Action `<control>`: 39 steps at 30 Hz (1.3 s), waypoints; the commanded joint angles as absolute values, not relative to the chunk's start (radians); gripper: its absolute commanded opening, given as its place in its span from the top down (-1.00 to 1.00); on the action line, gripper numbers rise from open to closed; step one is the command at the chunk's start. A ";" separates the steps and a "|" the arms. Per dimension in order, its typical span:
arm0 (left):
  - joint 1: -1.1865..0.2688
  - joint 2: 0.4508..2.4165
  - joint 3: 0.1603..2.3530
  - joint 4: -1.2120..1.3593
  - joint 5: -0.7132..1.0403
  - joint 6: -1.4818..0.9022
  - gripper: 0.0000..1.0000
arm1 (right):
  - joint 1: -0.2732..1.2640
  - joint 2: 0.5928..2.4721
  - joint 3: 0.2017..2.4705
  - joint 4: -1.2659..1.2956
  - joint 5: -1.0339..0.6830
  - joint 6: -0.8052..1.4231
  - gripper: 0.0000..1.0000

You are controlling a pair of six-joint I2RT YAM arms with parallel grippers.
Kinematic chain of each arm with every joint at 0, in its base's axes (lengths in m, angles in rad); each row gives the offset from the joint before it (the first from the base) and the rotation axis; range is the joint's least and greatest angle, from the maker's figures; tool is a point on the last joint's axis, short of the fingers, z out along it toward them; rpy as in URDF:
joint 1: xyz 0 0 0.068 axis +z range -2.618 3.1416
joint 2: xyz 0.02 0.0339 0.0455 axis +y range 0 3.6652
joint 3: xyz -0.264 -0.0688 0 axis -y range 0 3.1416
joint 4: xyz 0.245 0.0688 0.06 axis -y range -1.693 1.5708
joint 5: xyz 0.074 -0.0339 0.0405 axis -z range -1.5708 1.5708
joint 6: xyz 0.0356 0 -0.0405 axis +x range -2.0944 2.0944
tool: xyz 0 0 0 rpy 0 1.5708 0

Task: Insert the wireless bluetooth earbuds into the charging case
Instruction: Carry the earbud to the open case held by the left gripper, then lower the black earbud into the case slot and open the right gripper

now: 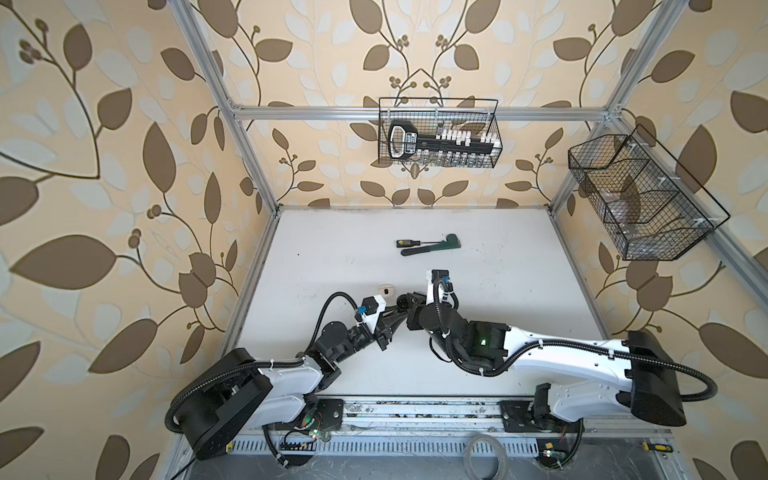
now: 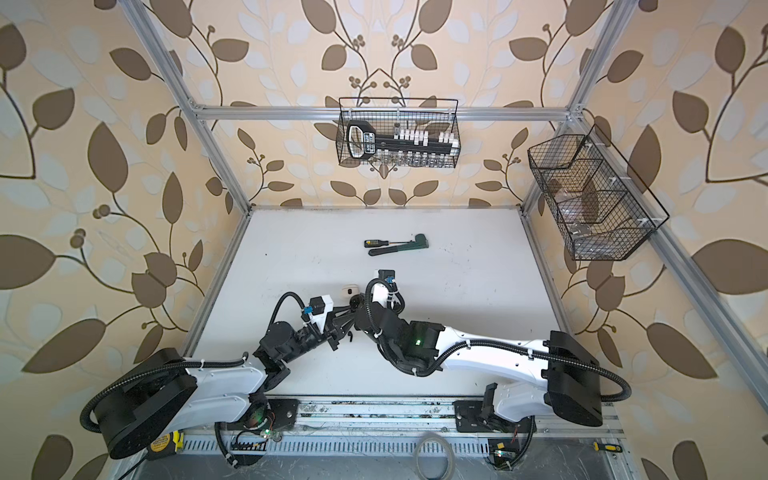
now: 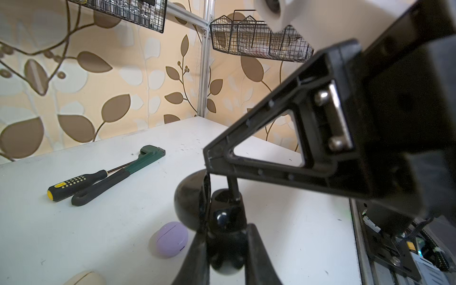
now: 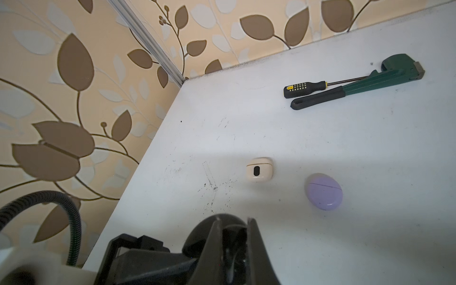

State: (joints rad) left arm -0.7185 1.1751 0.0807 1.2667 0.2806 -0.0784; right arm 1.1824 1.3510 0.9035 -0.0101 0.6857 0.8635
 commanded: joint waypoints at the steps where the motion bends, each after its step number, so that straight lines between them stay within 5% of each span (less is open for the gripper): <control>1: -0.713 1.138 0.074 1.318 0.283 -0.066 1.00 | 1.189 1.362 0.874 0.008 0.719 0.883 0.78; 21: -0.713 1.082 0.069 1.272 0.264 -0.054 1.00 | 1.252 1.353 0.840 0.037 0.753 0.891 0.74; 29: -0.713 1.078 0.066 1.269 0.267 -0.046 1.00 | 1.282 1.338 0.839 0.043 0.749 0.875 0.51; 39: -0.713 1.063 0.066 1.256 0.274 -0.032 1.00 | 1.335 1.265 0.818 0.007 0.784 0.874 -0.10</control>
